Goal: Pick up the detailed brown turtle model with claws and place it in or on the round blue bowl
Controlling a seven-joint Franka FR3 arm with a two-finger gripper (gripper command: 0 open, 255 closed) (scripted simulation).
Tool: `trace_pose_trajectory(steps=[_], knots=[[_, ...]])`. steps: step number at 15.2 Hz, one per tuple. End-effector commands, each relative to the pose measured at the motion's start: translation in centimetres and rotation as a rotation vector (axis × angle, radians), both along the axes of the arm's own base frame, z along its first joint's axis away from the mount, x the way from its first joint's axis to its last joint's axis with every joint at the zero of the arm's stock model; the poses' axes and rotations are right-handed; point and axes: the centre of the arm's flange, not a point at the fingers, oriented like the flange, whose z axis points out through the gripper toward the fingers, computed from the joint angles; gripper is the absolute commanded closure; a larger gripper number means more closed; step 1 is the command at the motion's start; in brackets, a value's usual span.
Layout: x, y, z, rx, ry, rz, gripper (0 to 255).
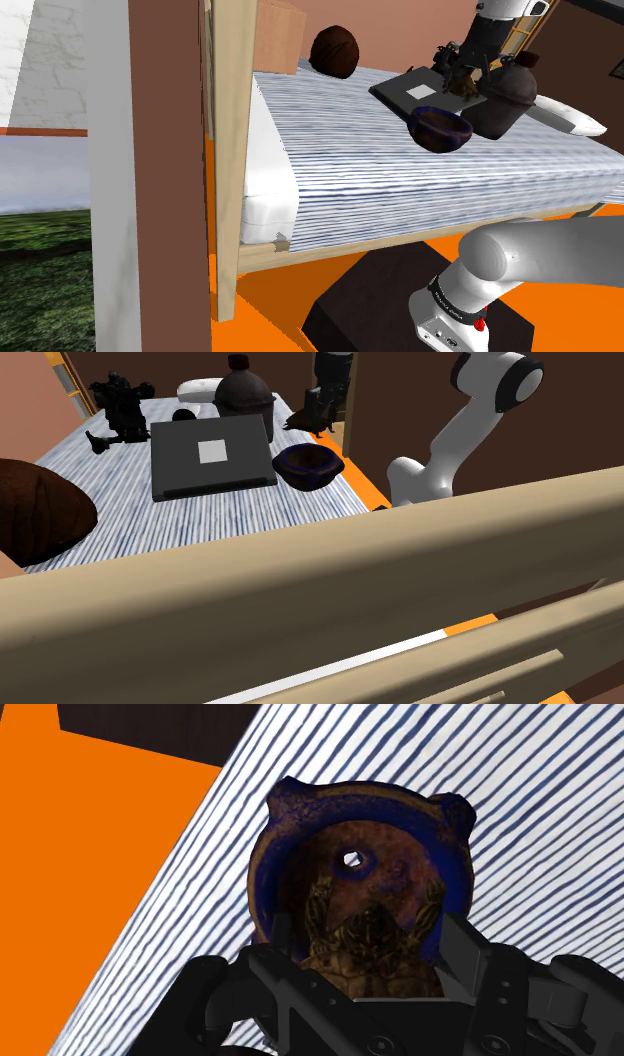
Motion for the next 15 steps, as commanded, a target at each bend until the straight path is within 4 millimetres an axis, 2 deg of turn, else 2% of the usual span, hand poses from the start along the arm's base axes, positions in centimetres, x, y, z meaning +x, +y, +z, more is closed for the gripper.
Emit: trace_pose_trajectory(steps=[1,11,15], knots=[[-0.1,0.0,-1.0,0.000,0.000,0.000,255],[-0.1,0.0,-6.4,0.000,0.000,0.000,255],[-0.1,0.0,-6.4,0.000,0.000,0.000,255]])
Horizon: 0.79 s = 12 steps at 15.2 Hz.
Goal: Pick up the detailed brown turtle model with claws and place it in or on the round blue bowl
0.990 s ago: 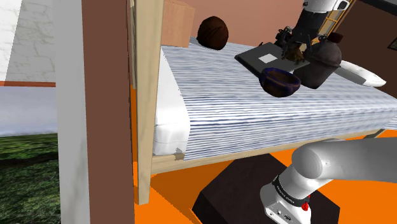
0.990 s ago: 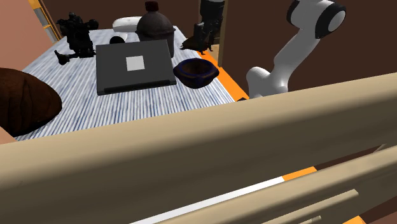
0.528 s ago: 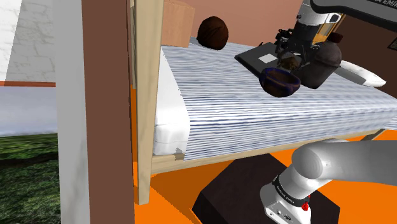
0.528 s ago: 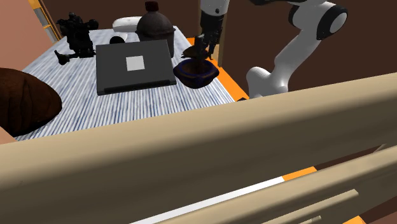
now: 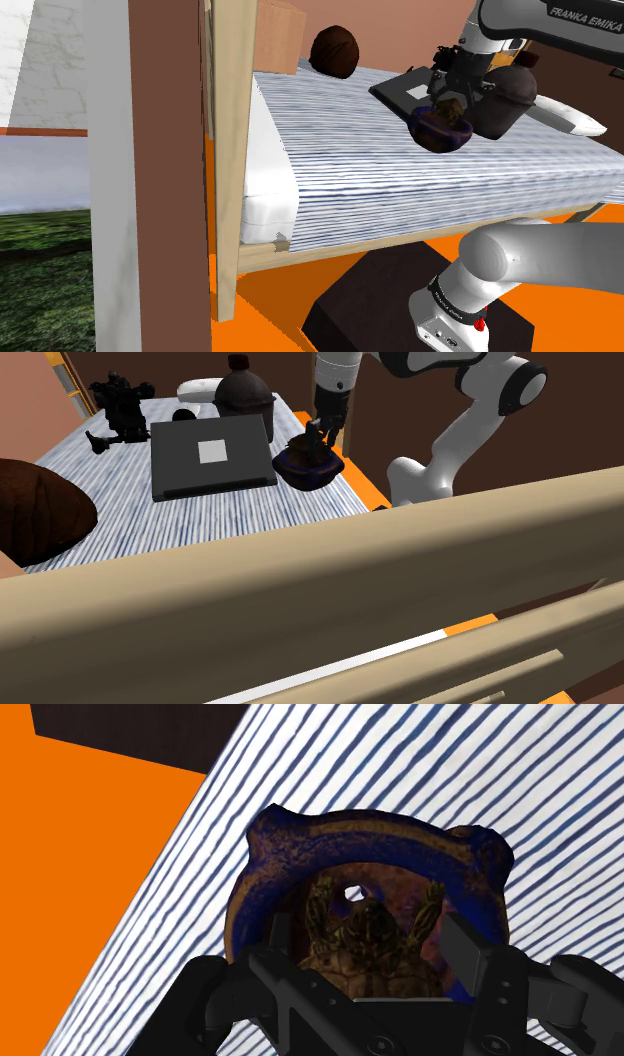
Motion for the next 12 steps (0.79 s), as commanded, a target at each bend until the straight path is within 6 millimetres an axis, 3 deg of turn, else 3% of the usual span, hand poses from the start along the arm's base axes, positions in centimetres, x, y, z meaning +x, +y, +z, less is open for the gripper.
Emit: trace_pose_trajectory(steps=[1,4,5,10,12], knots=[[0.0,0.0,0.0,0.000,0.000,0.000,255],[0.0,0.0,0.0,0.000,0.000,0.000,255],[0.0,0.0,0.0,0.000,0.000,0.000,0],[0.0,0.0,0.0,0.000,0.000,0.000,0],[0.1,0.6,2.5,0.000,0.000,0.000,0]])
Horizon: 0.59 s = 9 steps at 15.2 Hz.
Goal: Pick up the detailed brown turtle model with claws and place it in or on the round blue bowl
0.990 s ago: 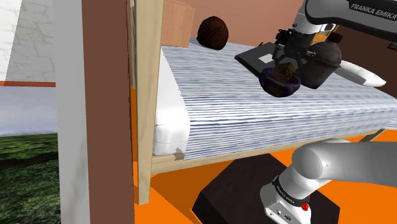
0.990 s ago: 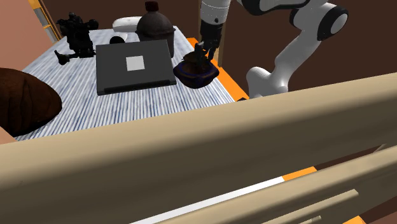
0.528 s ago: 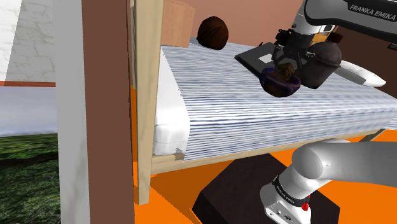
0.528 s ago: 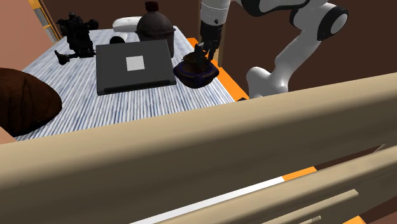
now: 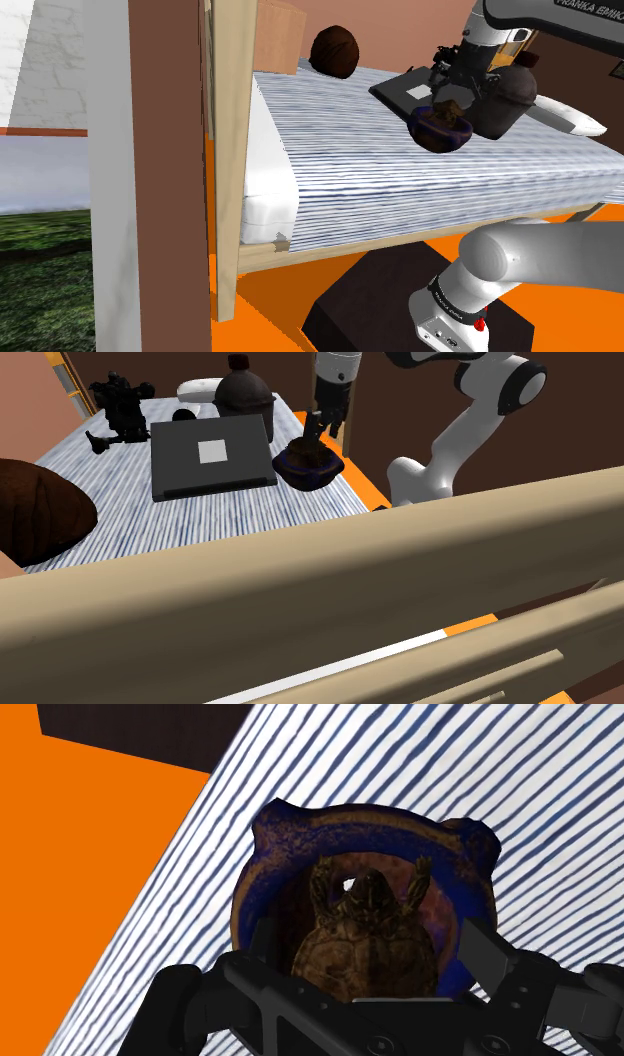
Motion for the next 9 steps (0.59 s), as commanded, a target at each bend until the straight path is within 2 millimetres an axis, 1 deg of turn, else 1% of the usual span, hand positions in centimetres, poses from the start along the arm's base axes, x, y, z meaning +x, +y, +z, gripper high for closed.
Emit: trace_pose_trajectory(steps=[1,2,9], knots=[[0.1,0.7,2.2,0.000,0.000,0.000,0],[0.2,1.0,3.2,0.000,0.000,0.000,0],[0.2,1.0,3.2,0.000,0.000,0.000,0]])
